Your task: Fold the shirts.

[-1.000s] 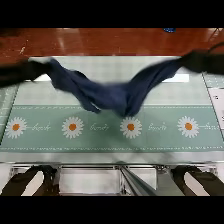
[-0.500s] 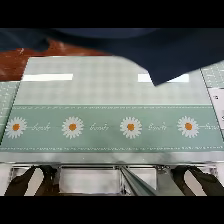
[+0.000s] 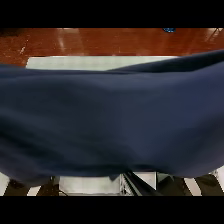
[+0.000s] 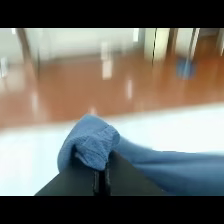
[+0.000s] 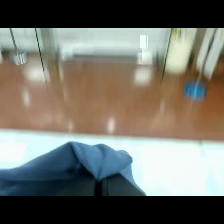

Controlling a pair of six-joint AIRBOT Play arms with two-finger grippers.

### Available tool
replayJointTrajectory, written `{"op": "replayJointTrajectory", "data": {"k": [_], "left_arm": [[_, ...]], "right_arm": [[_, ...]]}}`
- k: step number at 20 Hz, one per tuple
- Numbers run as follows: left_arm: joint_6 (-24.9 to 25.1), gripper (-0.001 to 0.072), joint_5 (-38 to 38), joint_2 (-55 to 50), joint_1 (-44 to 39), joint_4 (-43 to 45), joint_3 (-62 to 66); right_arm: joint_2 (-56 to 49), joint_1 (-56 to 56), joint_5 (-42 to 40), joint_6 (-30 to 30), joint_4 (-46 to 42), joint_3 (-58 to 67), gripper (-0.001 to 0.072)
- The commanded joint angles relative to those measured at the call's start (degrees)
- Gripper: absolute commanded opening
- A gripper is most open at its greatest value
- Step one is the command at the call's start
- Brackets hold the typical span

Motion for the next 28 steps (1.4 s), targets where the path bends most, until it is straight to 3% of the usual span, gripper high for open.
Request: {"op": "replayJointTrajectory", "data": {"k": [1,4,6,8,10,13,15,16,17,18,21,24,26,28], "left_arm": [[-2.49,0.0017,-8.96,3.23,-3.63,5.03,-17.38],[-4.46,0.0017,-2.14,3.19,-3.63,3.63,-36.63],[-8.48,0.0017,7.23,1.64,-3.63,0.63,-49.31],[-8.94,0.0017,17.42,-2.08,-3.61,-4.20,-58.62],[-8.92,0.0017,28.09,-8.28,-3.63,-8.02,-62.10],[-8.92,0.0017,37.09,-21.64,-3.61,-11.65,-59.54],[-8.90,0.0017,36.81,-31.10,-3.61,-13.60,-54.66],[-8.96,0.0042,35.19,-34.73,-3.61,-13.94,-51.98],[-8.94,0.0262,31.76,-37.86,-3.61,-13.90,-49.03],[-8.24,0.0498,26.49,-40.76,-2.97,-13.16,-45.44],[-3.08,0.0511,13.35,-43.06,2.25,-5.07,-36.52],[-3.08,0.0511,12.17,-38.07,13.00,-2.54,-35.26],[-0.72,0.0510,12.13,-36.22,20.96,-7.98,-38.47],[6.47,0.0510,10.43,-36.20,27.47,-21.94,-45.88]], "right_arm": [[1.75,-0.04,-0.02,0.00,3.10,-15.65,0.0032],[-1.42,-0.02,-6.99,-4.76,11.72,-30.93,0.0032],[-6.91,0.02,-10.64,-7.89,15.15,-37.07,0.0032],[-15.50,0.02,-14.40,-11.50,16.61,-38.32,0.0032],[-25.62,0.02,-19.04,-14.25,19.93,-37.00,0.0032],[-40.04,0.28,-20.76,-15.58,27.39,-32.39,0.0032],[-47.82,1.09,-20.70,-14.38,29.70,-28.44,0.0044],[-50.71,1.42,-20.46,-13.51,30.40,-26.77,0.0246],[-52.61,1.38,-19.10,-12.57,30.29,-25.44,0.0413],[-53.70,0.70,-16.94,-12.35,29.07,-24.09,0.0414],[-52.33,-4.37,-10.82,-12.09,23.74,-23.34,0.0413],[-47.23,-11.06,-6.14,-8.52,7.93,-26.56,0.0408],[-42.25,-15.52,-9.55,-6.58,3.82,-34.21,0.0408],[-37.13,-18.58,-13.86,-7.39,7.56,-44.87,0.0408]]}}
